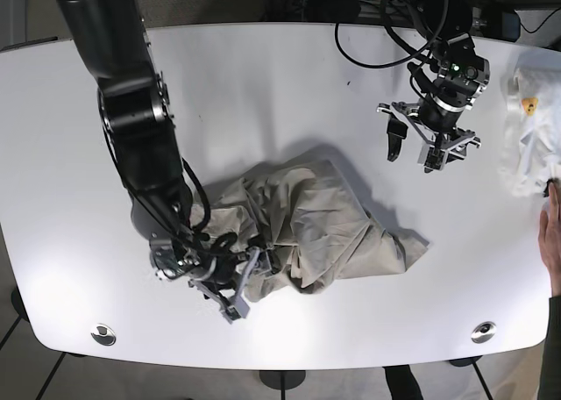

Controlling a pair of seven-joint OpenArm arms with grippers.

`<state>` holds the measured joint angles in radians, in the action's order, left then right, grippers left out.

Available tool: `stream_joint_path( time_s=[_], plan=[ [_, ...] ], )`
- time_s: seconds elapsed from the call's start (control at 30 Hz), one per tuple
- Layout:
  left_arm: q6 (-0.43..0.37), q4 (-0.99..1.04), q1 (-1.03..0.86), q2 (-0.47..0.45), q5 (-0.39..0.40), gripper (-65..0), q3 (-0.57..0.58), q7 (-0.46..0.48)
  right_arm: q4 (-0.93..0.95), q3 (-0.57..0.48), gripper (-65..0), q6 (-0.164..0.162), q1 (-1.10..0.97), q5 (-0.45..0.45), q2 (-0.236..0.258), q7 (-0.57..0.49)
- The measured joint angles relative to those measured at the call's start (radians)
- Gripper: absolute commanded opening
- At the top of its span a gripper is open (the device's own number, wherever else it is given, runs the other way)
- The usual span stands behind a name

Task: Fold the T-shirt properly
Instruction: 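Lower the right gripper onto the crumpled beige shirt and pinch it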

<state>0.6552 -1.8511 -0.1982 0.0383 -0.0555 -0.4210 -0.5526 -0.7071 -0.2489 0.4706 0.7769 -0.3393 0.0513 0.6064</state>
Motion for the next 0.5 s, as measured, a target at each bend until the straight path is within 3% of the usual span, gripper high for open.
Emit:
stream_joint_path(
  time_s=[0.17,0.27,0.33,0.43,0.5],
  plan=[
    [0.0,0.042,0.005,0.0,0.002,-26.4,0.001,0.0,0.09,0.0,-16.8,-0.003,0.04,0.0,-0.049,0.0],
    [0.0,0.043,0.007,0.0,0.003,-26.4,0.001,0.0,0.1,-0.001,-17.1,-0.004,0.0,0.001,-0.05,-0.004],
    [0.0,0.044,0.007,0.0,0.002,-26.4,0.002,0.0,0.105,-0.001,-27.9,-0.006,-0.045,0.002,-0.042,-0.005],
    [0.0,0.044,0.008,0.0,0.003,-26.4,0.003,0.0,0.109,-0.001,-56.6,-0.008,-0.077,0.002,-0.04,-0.058],
    [0.001,0.046,0.014,0.0,0.003,-26.4,0.003,-0.001,0.106,0.005,-60.7,-0.008,-0.076,0.001,-0.04,-0.066]
  ],
)
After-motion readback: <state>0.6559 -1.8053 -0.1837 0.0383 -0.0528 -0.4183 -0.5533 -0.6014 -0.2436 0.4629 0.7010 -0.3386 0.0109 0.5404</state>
